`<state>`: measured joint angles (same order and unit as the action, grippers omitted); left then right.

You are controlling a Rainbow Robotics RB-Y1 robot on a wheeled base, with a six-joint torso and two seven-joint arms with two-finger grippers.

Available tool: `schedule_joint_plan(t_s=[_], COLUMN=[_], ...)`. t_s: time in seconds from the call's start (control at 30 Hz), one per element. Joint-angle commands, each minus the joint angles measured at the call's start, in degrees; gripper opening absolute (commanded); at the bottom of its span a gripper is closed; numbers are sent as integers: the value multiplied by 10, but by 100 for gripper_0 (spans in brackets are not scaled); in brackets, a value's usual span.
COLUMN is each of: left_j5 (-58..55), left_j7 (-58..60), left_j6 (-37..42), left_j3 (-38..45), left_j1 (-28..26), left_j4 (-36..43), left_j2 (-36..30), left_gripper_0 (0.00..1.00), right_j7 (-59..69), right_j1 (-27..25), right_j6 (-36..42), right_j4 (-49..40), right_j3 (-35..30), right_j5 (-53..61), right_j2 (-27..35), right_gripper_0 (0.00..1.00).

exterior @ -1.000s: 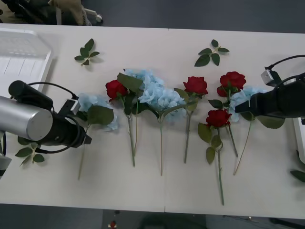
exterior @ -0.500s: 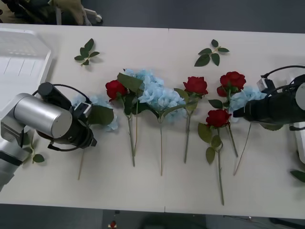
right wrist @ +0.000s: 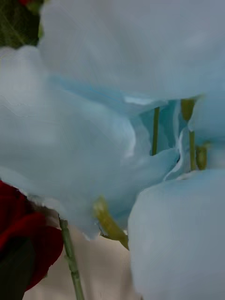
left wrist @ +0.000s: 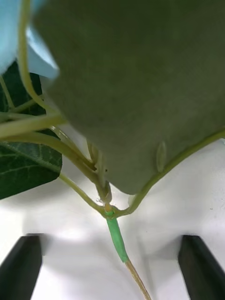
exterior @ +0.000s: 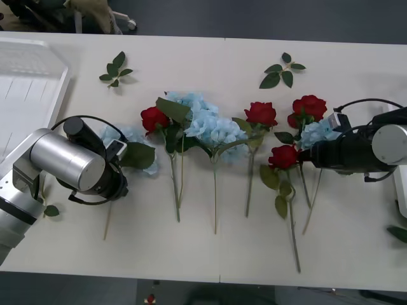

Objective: Put the red flowers into the right box and the blue flowers into the left box

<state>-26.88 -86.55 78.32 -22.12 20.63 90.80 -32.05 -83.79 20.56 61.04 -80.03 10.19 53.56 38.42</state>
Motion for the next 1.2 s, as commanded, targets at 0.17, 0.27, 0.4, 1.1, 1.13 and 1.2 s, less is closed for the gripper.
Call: schedule_joint_plan(t_s=[0.17, 0.27, 0.4, 1.1, 1.13, 1.2], left_j5=[-4, -4, -3, -104, -104, -88], left_j7=[-20, -18, -15, -45, -49, -73], left_j6=[-9, -11, -13, 251, 291, 317], left_j3=[-6, -6, -5, 152, 159, 166], left_j1=[10, 10, 10, 72, 91, 120], left_j4=[-10, -10, -10, 213, 222, 224], left_j2=[-11, -11, -14, -163, -177, -209], left_gripper_0=[12, 2, 0, 0, 0, 0], right_j7=[29, 29, 28, -160, -190, -247], right_j1=[9, 9, 9, 7, 7, 7], right_j6=[-2, -2, -2, 111, 127, 152], right_j4=[-6, -6, -6, -6, -6, -6], right_j3=[-2, -2, -3, -138, -155, -185], right_j5=[2, 1, 0, 134, 143, 162], right_j2=[-1, -1, 2, 61, 61, 61], right_gripper_0=[10, 0, 0, 0, 0, 0])
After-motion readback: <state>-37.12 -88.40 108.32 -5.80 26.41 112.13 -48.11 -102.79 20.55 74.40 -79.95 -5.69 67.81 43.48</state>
